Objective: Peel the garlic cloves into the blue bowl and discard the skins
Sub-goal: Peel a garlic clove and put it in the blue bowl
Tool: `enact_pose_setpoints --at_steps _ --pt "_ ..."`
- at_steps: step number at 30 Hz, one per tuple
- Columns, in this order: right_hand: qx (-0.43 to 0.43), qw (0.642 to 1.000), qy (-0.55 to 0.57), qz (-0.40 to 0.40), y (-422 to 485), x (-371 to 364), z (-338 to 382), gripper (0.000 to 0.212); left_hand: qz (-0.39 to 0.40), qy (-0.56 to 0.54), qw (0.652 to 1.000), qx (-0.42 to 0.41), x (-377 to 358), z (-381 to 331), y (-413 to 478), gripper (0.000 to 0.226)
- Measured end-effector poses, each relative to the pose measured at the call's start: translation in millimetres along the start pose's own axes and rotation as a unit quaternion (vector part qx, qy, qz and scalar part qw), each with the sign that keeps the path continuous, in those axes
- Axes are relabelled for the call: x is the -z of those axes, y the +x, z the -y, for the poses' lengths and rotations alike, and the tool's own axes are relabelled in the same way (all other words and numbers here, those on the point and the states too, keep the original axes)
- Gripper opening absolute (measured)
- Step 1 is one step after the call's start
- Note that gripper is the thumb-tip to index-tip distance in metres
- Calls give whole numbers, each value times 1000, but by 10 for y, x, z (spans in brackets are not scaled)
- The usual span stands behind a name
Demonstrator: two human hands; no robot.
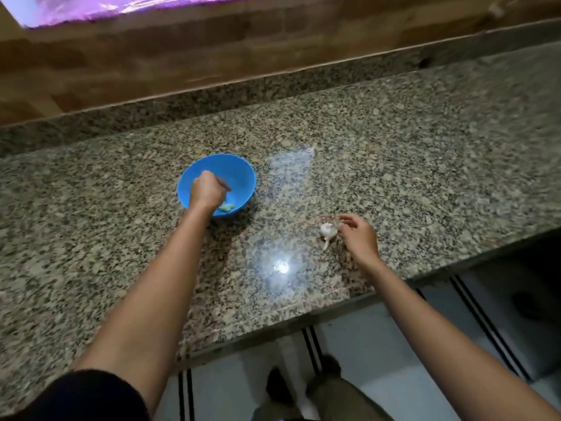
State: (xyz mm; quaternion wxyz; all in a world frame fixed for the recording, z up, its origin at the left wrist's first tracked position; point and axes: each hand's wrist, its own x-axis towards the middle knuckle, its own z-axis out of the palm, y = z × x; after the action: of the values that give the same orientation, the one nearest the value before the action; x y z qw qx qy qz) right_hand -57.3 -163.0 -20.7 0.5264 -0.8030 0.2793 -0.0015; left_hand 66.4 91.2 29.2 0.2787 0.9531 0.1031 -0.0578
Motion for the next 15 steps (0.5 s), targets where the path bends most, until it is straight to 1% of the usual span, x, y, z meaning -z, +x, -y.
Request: enact_pose_setpoints --at_steps 2,3,4,5,6,7,8,9,10,11,12,13,15 --pt "-20 998 8 51 84 -20 -25 27 -77 -56 994 -46 -92 -167 -184 36" --pt "-26 997 13 71 98 -33 -32 28 -84 -99 988 -78 -189 -267 -346 32" --pt "-24 996 12 81 113 -43 -45 28 -50 -141 983 -107 -324 -361 -530 27" --pt "-23 996 6 84 130 -53 -58 27 26 -179 976 -120 -499 -456 -735 25" --pt "-23 996 9 83 146 -60 -75 26 118 -205 965 -116 -708 -520 -917 28" --pt "-37 996 33 77 154 -66 -89 24 188 -215 952 -108 -902 -564 -1056 35" --pt "-64 992 81 77 148 -67 -91 21 216 -220 945 -112 -1079 -591 -1146 41" --pt "-96 983 136 81 123 -59 -80 20 215 -234 942 -110 -1205 -604 -1194 43" --pt "-119 972 185 86 86 -45 -65 19 197 -269 939 -90 -1277 -604 -1211 43" --pt "-123 965 213 96 46 -23 -48 18 180 -322 928 -47 -1301 -593 -1208 39" --pt "-111 962 227 107 13 -11 -43 17 169 -389 906 6 -1295 -575 -1203 36" --pt "-94 961 233 118 -6 -2 -36 17 169 -460 870 61 -1273 -549 -1210 33" --pt "-69 954 252 144 -26 -1 6 18 185 -584 777 147 -1205 -506 -1246 28"
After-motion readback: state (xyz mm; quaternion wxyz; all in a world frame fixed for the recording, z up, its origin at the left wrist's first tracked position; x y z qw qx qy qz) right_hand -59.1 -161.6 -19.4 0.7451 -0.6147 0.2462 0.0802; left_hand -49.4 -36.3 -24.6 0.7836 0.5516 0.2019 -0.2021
